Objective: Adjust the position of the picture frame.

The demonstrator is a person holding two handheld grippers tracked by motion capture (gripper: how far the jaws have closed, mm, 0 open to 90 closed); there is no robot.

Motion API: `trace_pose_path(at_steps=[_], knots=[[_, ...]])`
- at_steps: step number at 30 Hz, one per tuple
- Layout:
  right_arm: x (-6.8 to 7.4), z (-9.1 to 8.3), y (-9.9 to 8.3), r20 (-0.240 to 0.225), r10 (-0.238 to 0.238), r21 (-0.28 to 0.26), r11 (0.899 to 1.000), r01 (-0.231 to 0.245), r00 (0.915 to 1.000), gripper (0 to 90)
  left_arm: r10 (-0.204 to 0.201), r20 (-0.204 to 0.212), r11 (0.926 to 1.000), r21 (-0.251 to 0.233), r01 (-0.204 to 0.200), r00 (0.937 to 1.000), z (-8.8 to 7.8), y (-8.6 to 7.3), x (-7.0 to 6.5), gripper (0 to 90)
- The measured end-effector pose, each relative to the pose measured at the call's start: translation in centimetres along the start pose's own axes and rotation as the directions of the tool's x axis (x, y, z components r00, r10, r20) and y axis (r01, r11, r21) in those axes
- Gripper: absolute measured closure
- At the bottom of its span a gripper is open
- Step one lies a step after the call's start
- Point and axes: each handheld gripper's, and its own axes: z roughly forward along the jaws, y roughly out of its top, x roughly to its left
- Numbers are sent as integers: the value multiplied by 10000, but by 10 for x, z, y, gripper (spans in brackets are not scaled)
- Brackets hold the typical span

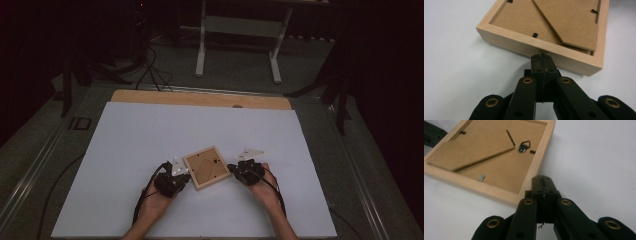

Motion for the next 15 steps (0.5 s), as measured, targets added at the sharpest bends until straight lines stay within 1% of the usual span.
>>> trace_pose_path(at_steps=[6,8,11,15], knots=[[7,-8,-6,-142,-80,-24,10000,80,9999,899,112,-11,9999,113,-111,9999,-4,-2,-4,896],[10,-11,-7,-165,-222,-18,9998,222,9996,899,37,-17,9999,96,-37,10000,-5,-3,-4,896],[15,-14,-8,-181,-261,-71,9996,260,9995,899,2,-20,10000,98,-2,10000,-5,-3,-2,896],[21,-18,-9,-148,-357,-173,9992,355,9993,900,-143,-88,9999,-70,143,9999,-2,-2,4,897]])
